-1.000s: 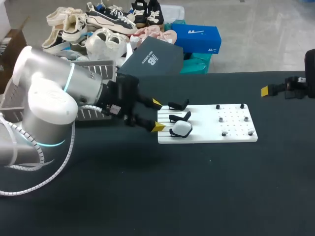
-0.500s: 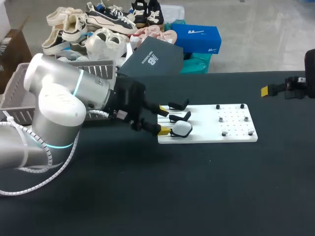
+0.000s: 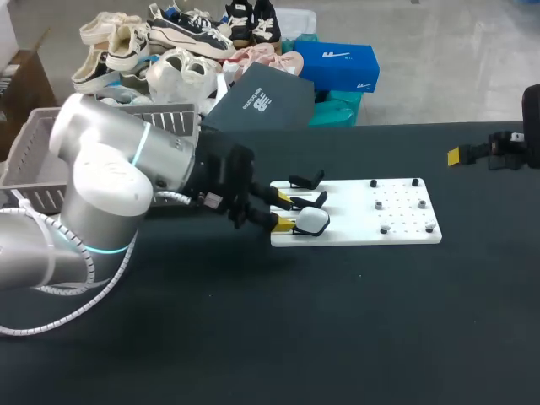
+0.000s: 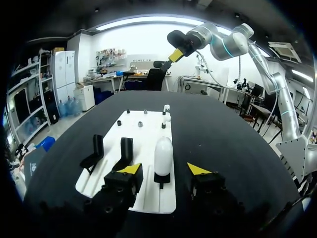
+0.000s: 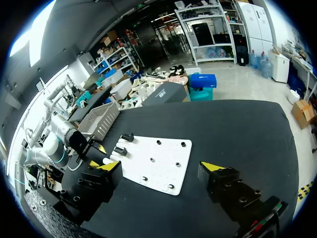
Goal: Pick up each earbud case from the left stands, insert the matching earbuds, close the lid, and place the case in the box.
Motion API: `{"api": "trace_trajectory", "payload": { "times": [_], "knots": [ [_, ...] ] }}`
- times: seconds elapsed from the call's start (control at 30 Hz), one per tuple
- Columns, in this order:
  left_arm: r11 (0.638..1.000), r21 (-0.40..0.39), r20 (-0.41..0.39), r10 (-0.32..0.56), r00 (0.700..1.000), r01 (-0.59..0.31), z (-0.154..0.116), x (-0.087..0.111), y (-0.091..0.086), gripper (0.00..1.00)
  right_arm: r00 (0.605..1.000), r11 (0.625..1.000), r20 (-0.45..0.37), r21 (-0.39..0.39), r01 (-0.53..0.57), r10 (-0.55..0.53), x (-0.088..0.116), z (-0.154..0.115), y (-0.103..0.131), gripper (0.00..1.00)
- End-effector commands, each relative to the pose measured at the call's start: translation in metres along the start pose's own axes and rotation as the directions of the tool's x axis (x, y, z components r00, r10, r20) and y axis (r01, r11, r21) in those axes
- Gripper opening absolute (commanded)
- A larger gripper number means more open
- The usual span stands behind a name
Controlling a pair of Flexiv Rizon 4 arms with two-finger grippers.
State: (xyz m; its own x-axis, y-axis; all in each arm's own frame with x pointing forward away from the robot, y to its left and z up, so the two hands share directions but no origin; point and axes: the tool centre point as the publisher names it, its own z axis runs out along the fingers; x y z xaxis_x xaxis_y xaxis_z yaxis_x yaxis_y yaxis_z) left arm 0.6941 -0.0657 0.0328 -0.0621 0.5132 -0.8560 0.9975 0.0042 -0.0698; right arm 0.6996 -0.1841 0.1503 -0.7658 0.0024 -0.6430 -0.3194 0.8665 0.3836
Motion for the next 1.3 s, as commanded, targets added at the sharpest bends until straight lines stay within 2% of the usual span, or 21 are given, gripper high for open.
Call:
{"api": "trace_trajectory", "payload": {
  "times": [0.03,0.3,1.0,1.13,1.3],
  "knots": [
    [1.000,0.001,0.000,-0.002,1.000,0.002,0.004,0.000,0.002,0.57,1.000,1.000,-0.002,-0.006,0.001,-0.001,0.000,0.000,-0.002,1.00],
    [1.000,0.002,0.004,0.004,1.000,-0.004,0.011,-0.001,0.001,0.51,1.000,1.000,-0.002,-0.006,0.001,-0.001,0.000,0.000,-0.002,1.00],
    [1.000,0.005,-0.001,-0.006,1.000,0.006,0.029,0.000,0.006,0.47,1.000,1.000,-0.002,-0.006,0.001,-0.001,0.000,0.000,-0.002,1.00],
    [1.000,0.006,-0.002,-0.007,1.000,0.007,0.030,0.000,0.007,0.43,1.000,1.000,-0.002,-0.006,0.001,-0.001,0.000,0.000,-0.002,1.00],
    [1.000,0.009,0.001,-0.003,1.000,0.003,0.030,-0.002,0.006,0.45,1.000,1.000,-0.002,-0.006,0.001,-0.001,0.000,0.000,-0.002,1.00]
  ]
}}
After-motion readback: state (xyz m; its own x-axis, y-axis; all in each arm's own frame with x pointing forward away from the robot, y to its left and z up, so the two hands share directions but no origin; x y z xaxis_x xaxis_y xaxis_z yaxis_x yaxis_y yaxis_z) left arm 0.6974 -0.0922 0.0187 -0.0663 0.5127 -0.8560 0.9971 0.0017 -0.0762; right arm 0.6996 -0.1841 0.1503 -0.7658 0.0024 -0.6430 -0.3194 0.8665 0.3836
